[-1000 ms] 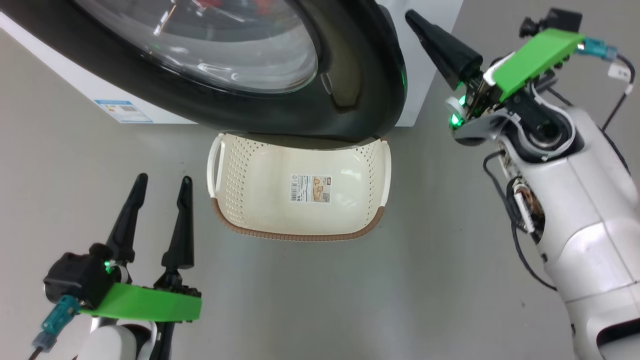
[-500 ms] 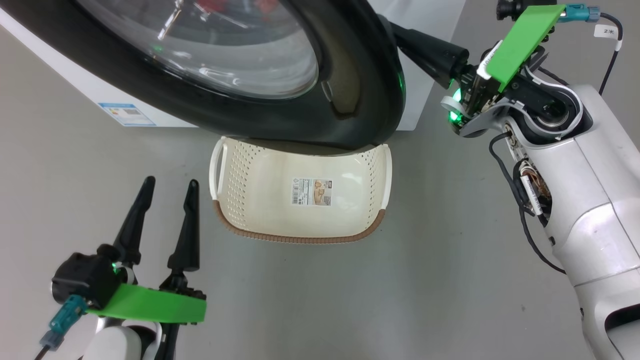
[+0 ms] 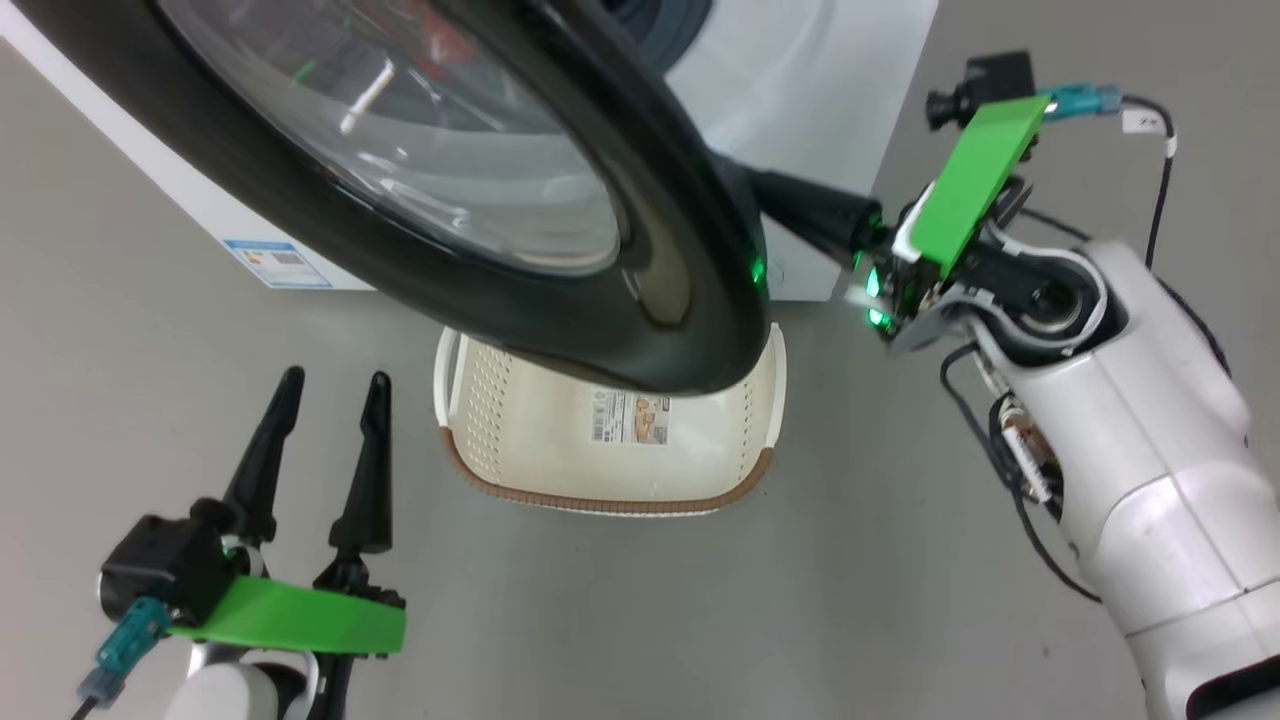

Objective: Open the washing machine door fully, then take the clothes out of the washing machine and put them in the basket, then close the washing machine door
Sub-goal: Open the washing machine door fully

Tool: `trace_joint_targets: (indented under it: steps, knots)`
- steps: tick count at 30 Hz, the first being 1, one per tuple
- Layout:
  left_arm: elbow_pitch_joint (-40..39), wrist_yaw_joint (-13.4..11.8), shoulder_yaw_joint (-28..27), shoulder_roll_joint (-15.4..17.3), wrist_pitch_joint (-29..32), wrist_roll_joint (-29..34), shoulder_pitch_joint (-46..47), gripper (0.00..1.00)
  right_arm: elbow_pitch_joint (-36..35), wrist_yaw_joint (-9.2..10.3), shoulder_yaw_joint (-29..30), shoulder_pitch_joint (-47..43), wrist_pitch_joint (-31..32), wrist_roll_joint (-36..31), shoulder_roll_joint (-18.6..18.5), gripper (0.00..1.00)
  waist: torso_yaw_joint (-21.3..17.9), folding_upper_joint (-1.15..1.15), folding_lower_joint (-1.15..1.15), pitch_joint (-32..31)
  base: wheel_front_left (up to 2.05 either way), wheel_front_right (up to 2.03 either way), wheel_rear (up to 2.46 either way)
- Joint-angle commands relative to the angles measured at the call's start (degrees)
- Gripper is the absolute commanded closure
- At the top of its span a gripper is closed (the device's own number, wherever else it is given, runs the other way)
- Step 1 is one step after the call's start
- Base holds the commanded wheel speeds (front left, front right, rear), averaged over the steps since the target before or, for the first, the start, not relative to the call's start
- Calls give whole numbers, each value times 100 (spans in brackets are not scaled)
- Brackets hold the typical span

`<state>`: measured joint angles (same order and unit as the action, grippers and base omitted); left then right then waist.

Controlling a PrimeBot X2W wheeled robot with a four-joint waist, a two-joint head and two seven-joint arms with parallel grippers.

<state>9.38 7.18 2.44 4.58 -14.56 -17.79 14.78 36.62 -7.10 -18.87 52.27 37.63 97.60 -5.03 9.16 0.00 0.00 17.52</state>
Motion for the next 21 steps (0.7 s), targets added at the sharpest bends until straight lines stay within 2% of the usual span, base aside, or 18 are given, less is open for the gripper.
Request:
trace_joint_targets:
  steps: [1,10,21]
  knots:
    - [-110,31,-235,106,-44,15,-121,0,-171,-39,-99,-160,17,-67,168,100,64,0,0,-133,0,0,0]
    - [-75,31,-327,37,-44,153,-303,0,-190,-39,-166,-622,-27,14,200,100,236,0,0,-555,0,0,0]
    - [27,31,-338,-47,-44,269,-640,0,-213,-39,-567,-1169,-123,304,213,100,584,0,0,-1149,0,0,0]
